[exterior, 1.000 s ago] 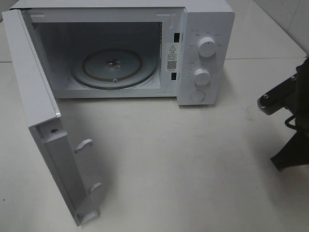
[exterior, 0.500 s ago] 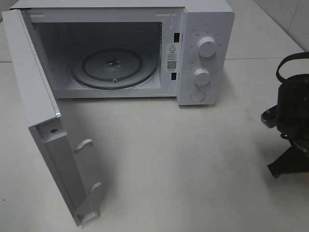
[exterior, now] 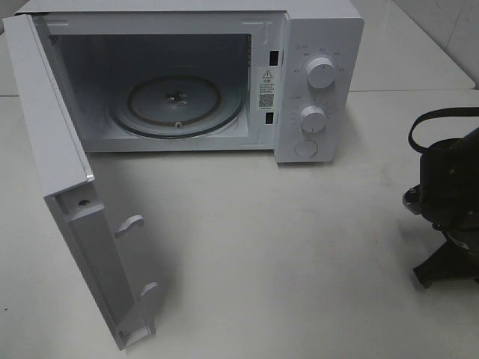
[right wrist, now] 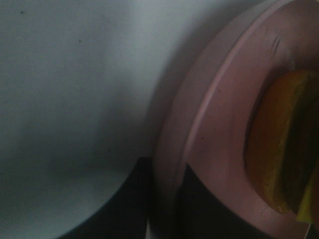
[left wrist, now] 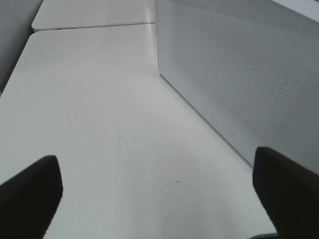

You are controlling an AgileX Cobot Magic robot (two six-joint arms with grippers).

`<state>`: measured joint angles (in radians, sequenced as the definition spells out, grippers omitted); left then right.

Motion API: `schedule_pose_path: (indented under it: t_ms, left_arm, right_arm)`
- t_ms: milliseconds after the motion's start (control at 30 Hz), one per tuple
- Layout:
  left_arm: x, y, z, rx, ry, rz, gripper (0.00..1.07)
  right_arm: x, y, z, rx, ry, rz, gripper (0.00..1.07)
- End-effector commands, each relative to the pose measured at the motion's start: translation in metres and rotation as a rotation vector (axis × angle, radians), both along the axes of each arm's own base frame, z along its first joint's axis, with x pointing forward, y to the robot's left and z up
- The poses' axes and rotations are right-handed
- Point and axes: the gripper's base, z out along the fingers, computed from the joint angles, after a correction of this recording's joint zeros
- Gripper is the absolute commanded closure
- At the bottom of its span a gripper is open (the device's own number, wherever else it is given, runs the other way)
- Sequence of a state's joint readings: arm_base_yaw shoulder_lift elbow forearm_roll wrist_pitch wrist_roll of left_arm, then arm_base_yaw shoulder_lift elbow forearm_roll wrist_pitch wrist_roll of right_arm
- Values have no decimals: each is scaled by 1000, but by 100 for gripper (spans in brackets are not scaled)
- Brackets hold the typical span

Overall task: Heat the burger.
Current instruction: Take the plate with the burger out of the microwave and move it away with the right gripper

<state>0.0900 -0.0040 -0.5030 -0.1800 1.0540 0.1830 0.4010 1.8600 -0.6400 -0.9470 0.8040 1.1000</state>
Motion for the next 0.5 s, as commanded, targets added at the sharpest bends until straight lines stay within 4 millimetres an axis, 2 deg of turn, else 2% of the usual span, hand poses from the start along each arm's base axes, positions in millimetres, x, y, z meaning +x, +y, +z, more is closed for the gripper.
schedule_pose_path:
  t_ms: [33, 100, 167, 267, 300, 333, 467, 500]
  left_arm:
    - [-3, 0, 0, -2, -30, 6, 9]
    - [-3, 0, 0, -2, -30, 6, 9]
    - [-3, 0, 0, -2, -30, 6, 9]
    - [-3, 0, 0, -2, -30, 6, 9]
    - [-3, 0, 0, -2, -30, 6, 9]
    - [-3, 0, 0, -2, -30, 6, 9]
    - [-3, 0, 0, -2, -30, 6, 9]
    - [-3, 0, 0, -2, -30, 6, 9]
  right_arm:
    - [2, -5, 1, -65, -6, -3, 93]
    - [2, -5, 1, -59, -6, 0, 91]
    - [2, -4, 0, -54, 10, 17, 74]
    - [2, -4, 0, -53, 17, 21, 70]
    - [1, -3, 0, -53, 28, 35, 61]
    - [1, -3, 0, -51, 33, 35, 57]
    - [0, -1, 6, -21, 45, 38, 49]
    - [1, 1, 12, -3, 47, 51, 47]
